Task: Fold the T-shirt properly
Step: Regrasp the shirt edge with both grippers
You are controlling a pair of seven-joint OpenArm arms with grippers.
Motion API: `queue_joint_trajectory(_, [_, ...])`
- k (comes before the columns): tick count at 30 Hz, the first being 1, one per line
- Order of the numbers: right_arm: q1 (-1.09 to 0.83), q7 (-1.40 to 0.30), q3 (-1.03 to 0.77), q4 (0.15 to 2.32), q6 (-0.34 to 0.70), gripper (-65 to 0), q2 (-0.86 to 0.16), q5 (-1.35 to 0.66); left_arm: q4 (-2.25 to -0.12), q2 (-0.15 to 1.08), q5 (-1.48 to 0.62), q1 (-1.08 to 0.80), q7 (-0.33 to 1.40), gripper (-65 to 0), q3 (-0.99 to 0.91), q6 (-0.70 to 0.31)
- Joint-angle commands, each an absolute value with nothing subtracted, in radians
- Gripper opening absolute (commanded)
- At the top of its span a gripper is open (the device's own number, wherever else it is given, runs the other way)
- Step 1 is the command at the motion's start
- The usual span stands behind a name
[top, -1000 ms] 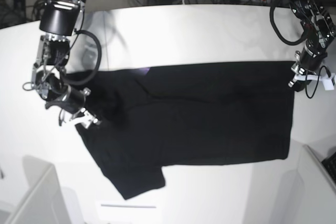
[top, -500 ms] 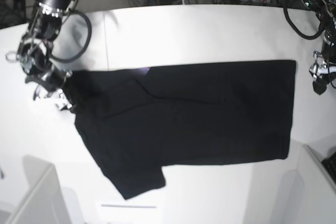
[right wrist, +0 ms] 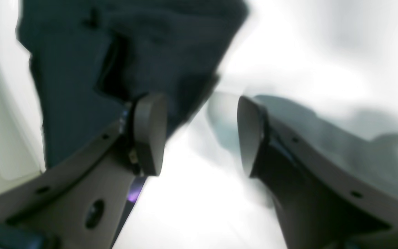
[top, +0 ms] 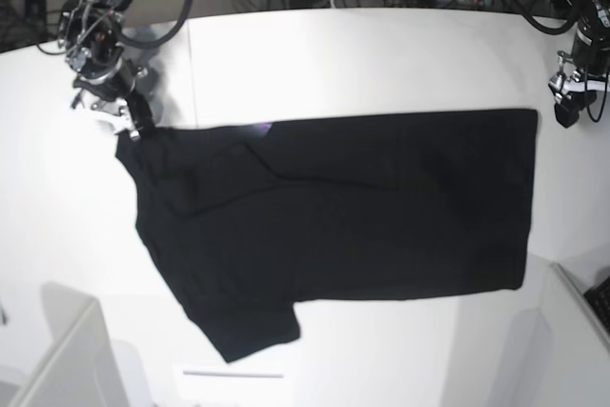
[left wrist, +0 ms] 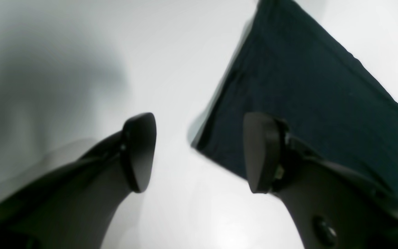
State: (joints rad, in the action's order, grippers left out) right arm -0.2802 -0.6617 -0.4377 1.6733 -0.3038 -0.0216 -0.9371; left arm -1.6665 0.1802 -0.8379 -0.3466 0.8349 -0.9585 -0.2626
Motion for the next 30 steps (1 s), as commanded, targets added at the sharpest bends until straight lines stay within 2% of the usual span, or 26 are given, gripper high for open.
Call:
queue_joint_trajectory(1, [-0.269,-0.639,-0.441,1.67,-0.294,-34.8,-0.035,-0.951,-1.664,0.194,-0.848,-0.349,0.816,-26.0,-0.964,-0.265])
queue_joint_trajectory(7, [-0.219,-0.608,-0.44,1.577,-0.294,-34.8,-0.042,-0.949,-1.558,0.194,-0.848,-0.335,0.811,-26.2,-0.958,-0.265])
queue_joint_trajectory(13, [-0.179,-0.607,-0.441,1.532,-0.294,-34.8,-0.061,-0.949,-1.518,0.197,-0.848,-0.309,0.808,-26.2,-0.872,-0.265])
queue_joint_trajectory(30, [-0.168,-0.607,-0.437,1.527,-0.294,-35.0,-0.062,-0.949,-1.365,0.199,-0.846,-0.165,0.809,-26.2,-0.786,-0.263])
